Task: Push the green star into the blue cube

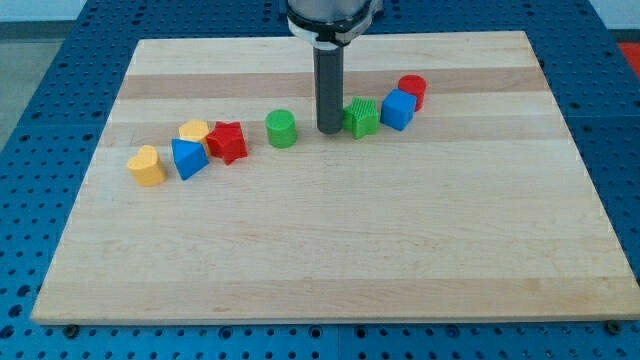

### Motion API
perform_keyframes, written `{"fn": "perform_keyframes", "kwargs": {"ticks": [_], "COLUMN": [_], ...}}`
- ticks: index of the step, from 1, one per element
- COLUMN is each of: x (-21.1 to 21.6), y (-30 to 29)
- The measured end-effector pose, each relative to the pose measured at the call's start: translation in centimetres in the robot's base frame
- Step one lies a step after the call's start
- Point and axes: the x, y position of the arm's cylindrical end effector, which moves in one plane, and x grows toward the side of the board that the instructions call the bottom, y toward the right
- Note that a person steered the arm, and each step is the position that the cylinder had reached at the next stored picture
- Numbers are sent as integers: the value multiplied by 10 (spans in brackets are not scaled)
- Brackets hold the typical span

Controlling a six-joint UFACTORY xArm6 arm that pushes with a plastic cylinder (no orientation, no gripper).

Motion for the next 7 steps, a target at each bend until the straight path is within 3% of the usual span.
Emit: {"fn": "perform_keyframes", "kwargs": {"ticks": [4, 7], "x": [-24, -1], "y": [-1, -1]}}
